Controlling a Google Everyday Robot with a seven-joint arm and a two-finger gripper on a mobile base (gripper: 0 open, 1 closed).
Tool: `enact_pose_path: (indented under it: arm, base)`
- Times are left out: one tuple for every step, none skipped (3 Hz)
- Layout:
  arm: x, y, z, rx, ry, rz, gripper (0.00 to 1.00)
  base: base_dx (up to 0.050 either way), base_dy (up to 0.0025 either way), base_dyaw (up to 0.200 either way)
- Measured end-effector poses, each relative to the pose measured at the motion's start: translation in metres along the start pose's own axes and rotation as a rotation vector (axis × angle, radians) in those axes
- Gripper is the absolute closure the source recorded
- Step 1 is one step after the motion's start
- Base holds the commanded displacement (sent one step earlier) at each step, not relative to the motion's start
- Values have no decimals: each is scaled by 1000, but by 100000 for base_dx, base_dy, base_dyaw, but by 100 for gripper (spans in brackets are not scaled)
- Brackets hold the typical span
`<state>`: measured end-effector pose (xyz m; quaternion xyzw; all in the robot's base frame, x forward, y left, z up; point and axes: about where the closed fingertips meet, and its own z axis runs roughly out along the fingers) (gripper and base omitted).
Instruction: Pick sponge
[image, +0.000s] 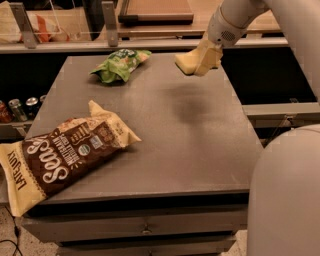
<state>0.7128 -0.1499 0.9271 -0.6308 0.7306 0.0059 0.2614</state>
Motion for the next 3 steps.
enact_pose_path:
  arm:
    - [-5, 1, -4, -5, -5, -16, 100]
    - [-8, 2, -5, -14, -13, -28, 100]
    - [-9, 2, -4, -18, -16, -32, 100]
  base:
    - [0, 0, 0]
    - [0, 0, 0]
    - [0, 0, 0]
